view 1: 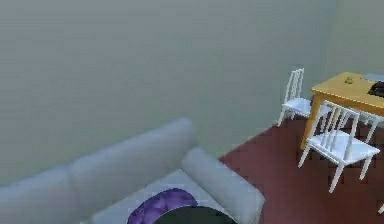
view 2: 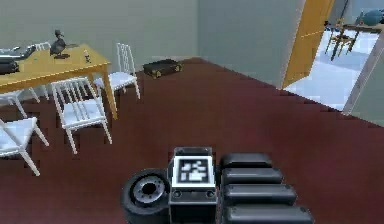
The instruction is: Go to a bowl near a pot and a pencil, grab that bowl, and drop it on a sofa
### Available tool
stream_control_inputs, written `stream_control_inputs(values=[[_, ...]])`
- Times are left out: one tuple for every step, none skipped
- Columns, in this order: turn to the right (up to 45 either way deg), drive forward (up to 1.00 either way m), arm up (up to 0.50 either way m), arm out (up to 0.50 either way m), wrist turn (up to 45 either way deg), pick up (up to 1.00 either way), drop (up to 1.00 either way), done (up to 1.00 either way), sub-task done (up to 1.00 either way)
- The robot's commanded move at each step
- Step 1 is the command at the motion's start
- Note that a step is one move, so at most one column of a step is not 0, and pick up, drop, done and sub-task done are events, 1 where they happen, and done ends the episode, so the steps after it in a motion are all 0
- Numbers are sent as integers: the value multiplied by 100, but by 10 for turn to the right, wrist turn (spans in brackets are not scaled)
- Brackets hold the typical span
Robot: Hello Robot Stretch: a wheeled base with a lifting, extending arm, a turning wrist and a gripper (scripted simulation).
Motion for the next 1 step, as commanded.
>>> stream_control_inputs(values=[[-450, 0, 0, 0, 0, 0, 0, 0, 0]])
